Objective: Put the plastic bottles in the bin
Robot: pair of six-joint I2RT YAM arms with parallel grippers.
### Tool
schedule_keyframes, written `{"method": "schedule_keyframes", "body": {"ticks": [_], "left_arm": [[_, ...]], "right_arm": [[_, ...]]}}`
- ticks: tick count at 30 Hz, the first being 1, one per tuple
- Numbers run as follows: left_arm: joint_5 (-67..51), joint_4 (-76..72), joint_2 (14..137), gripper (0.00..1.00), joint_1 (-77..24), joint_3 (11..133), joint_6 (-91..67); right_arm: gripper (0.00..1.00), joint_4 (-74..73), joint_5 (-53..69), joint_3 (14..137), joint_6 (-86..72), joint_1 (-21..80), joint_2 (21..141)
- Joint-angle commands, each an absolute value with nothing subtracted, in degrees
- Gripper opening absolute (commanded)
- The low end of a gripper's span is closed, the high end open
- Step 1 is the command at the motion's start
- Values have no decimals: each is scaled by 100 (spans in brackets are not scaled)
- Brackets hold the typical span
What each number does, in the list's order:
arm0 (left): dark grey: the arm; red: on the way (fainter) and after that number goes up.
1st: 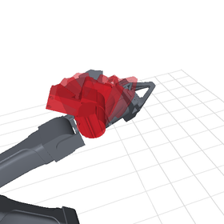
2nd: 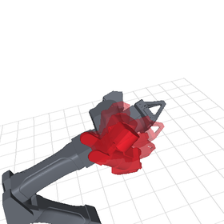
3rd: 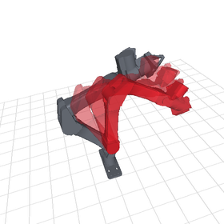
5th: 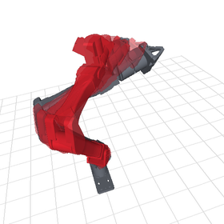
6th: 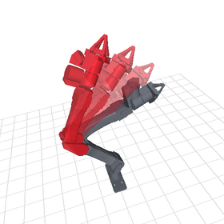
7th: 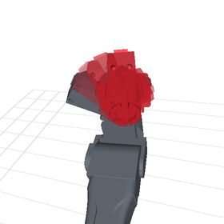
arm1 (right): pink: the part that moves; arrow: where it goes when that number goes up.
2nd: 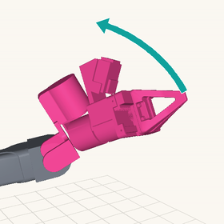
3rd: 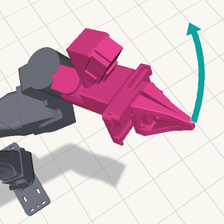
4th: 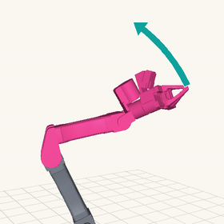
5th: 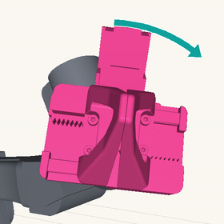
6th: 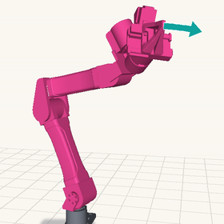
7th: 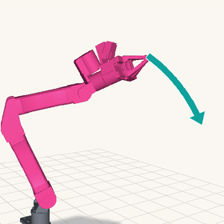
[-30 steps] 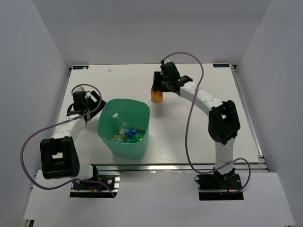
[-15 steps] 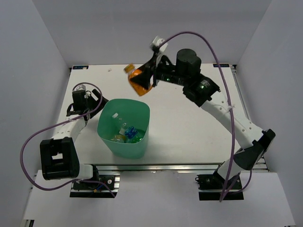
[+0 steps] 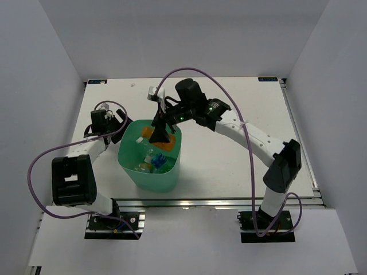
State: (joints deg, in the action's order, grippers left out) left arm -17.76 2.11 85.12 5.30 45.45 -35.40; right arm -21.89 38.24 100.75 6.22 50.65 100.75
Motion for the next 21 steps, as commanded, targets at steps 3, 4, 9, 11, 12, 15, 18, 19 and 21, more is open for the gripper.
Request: {"method": "schedule_keyframes", "body": {"ticks": [3,4,9,11,12,15,18,19,21], "left_arm": [[-2065,44,8499,98,545,4746,-3524],[-2083,44,8490,98,536,4746,-3524],[-2539,-150,8499,98,536,4772,-3245],[-3092,-105,8578,98,536,4886,-3060],[-3294,-123,8613,98,545,4913,-2954],[-3340,-35,8587,98,536,5001,-2822],[-3410,132,8482,98,545,4992,-2681],[-3497,45,8464,98,545,4966,-2689],[-3744,-130,8438,98,545,4887,-2733]], "right_arm": [[89,-2979,4167,10714,1354,5256,10222],[89,-2988,4105,10749,1354,5256,10204],[89,-2603,3395,10828,925,5203,9994],[89,-2190,3270,10828,582,5011,9862],[89,-2049,3270,10837,389,4897,9818],[89,-1461,3567,10820,-385,4335,9642],[89,-1134,3499,10775,-817,3807,9466],[89,-1125,3463,10775,-852,3614,9388],[89,-1081,3297,10644,-940,3446,9282]]}}
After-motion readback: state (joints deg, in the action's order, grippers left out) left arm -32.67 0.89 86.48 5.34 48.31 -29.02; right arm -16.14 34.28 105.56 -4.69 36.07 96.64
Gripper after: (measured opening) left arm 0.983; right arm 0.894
